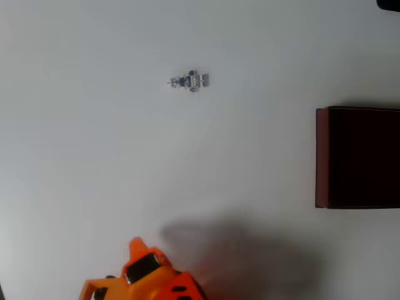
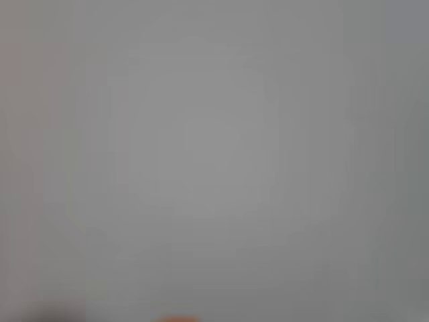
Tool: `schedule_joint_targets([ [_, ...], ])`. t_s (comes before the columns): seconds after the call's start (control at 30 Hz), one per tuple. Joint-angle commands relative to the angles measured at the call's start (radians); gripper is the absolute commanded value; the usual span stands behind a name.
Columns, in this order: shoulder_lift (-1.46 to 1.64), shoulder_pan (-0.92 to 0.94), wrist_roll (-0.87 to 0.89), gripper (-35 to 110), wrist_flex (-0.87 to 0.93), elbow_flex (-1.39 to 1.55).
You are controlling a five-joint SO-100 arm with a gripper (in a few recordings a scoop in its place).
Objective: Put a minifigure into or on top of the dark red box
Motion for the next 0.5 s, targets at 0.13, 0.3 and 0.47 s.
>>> schedule_joint_targets([
  [0.13,0.015,-0.014,0.663,14,-0.003,0.052],
  [0.3,0.015,-0.052,0.724,11,-0.058,-0.009],
  [0.47,0.015,-0.025,0.575,10,0.003,-0.163],
])
